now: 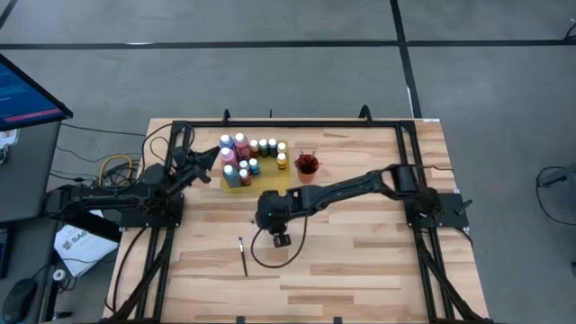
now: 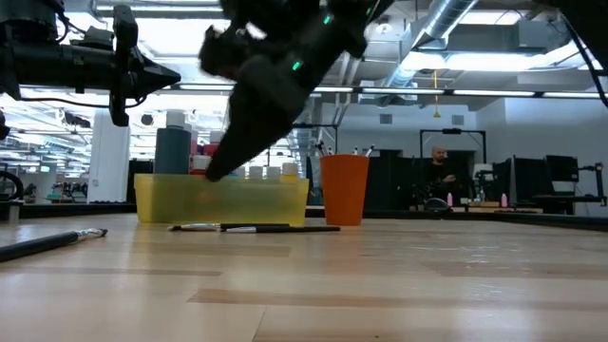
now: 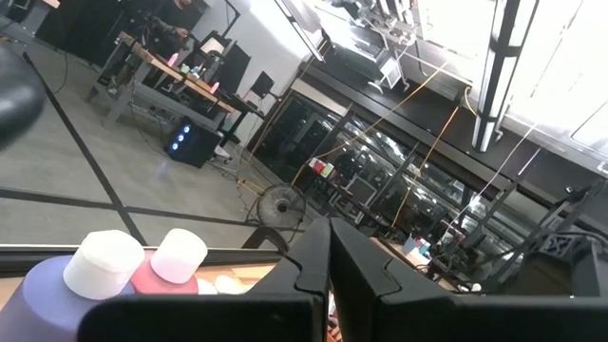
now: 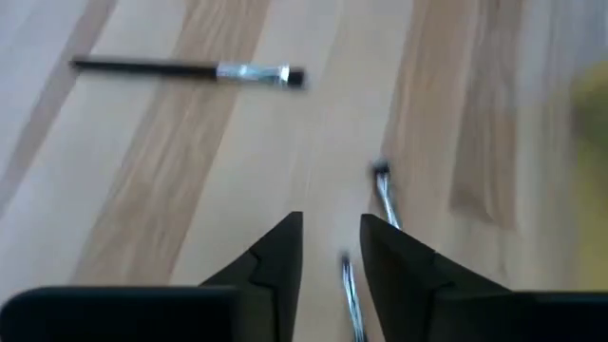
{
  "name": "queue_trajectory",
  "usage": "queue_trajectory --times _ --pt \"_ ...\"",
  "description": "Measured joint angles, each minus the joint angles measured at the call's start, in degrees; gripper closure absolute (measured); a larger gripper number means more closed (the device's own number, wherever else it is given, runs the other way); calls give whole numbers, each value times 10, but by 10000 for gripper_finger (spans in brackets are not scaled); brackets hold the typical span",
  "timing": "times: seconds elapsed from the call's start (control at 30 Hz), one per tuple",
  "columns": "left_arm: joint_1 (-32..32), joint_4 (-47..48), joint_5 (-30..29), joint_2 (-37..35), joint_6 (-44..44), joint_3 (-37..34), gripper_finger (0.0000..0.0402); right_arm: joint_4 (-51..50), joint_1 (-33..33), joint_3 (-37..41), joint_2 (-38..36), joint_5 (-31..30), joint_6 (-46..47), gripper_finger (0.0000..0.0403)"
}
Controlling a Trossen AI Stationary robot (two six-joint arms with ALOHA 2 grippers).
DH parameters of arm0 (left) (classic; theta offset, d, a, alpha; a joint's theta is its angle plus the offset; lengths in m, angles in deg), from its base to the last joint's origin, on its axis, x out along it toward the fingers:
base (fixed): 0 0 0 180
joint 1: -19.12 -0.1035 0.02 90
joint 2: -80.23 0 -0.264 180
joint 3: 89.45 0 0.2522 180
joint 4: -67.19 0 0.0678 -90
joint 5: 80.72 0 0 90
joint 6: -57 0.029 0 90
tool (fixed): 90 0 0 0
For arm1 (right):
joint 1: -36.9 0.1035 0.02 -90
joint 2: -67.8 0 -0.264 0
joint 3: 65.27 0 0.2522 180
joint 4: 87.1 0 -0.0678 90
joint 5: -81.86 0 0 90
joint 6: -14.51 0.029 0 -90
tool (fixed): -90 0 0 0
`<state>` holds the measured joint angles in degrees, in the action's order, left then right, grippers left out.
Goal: Pick & Place Paint Supplies
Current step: Put the silver paint brush into the orange cup
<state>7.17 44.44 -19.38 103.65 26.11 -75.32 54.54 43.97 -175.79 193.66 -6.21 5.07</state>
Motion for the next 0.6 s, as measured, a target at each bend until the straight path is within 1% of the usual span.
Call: queue_trajectory --times 0.03,0.23,0.6 --pt "0 0 0 0 0 0 400 18 0 -1 12 0 0 297" --pt "0 0 0 0 0 0 400 17 -9 -2 36 12 -9 281" --pt "0 0 0 0 0 0 400 14 -13 -1 38 13 -32 282"
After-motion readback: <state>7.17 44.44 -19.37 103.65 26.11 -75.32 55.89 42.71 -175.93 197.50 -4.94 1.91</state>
